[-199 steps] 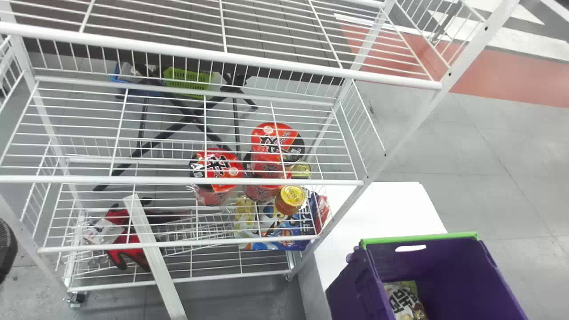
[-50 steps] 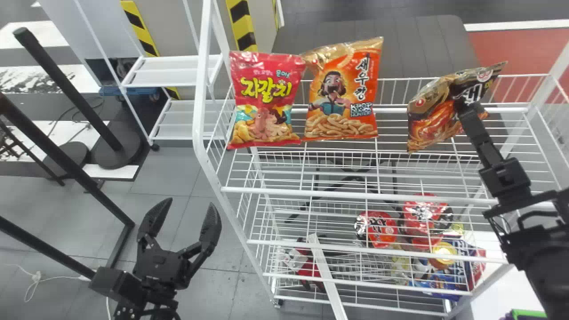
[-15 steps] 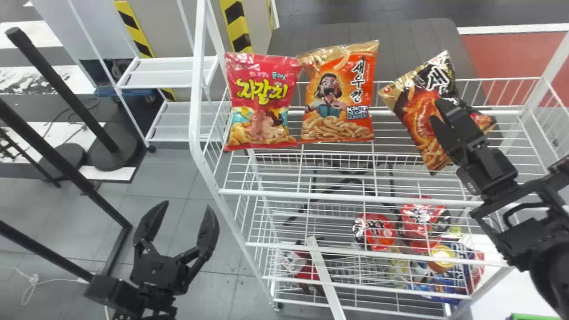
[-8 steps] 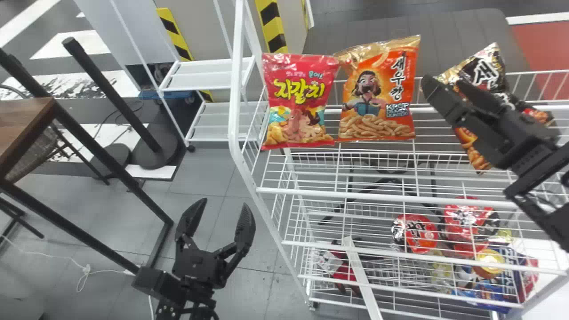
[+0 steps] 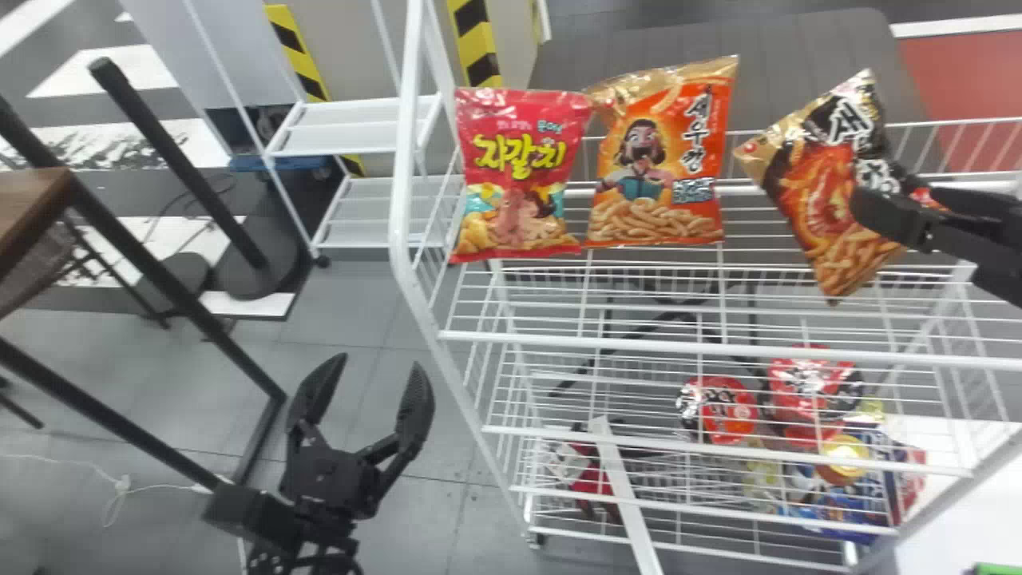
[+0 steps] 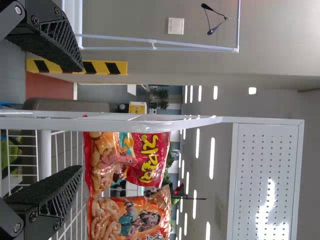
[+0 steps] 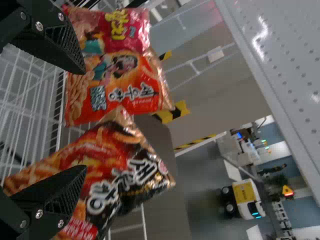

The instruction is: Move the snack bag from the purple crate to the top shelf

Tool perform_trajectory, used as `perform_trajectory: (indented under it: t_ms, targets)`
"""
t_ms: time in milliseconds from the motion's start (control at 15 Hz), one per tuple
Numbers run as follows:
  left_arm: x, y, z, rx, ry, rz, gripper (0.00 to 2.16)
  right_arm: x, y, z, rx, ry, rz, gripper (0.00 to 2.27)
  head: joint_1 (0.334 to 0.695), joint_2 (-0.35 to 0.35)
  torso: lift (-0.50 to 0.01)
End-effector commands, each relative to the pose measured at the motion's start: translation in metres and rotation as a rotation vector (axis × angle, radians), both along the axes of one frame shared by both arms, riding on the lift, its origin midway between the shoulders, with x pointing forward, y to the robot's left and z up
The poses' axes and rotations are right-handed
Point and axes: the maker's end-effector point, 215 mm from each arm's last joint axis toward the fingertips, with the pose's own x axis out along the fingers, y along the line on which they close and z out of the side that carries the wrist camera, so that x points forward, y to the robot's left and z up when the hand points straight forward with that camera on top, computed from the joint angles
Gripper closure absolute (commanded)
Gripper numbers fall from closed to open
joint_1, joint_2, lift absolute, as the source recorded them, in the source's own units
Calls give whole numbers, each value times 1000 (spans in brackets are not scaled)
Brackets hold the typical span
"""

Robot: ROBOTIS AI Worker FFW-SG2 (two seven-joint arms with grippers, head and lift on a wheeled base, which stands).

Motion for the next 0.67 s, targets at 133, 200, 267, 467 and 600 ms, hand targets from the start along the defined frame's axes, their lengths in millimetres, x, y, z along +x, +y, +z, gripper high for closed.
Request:
perform_trajectory:
  t_ms: [133,200,267,467,600]
  targets:
    - [-8,-7,0,-1,-6,-1,134,4,-48,2,-75,33,-4,161,695,95,0]
    - [-10,-9,1,-2,-5,-4,134,7,-54,3,-89,29,-13,161,695,82,0]
    - [-15,-10,4,1,-15,1,134,10,-58,8,-95,18,-17,161,695,71,0]
    - [-21,-9,7,0,-22,13,134,20,-58,15,-187,-49,-5,157,695,46,0]
    - [-22,-10,7,-1,-21,16,134,20,-44,8,-227,-51,18,157,695,40,0]
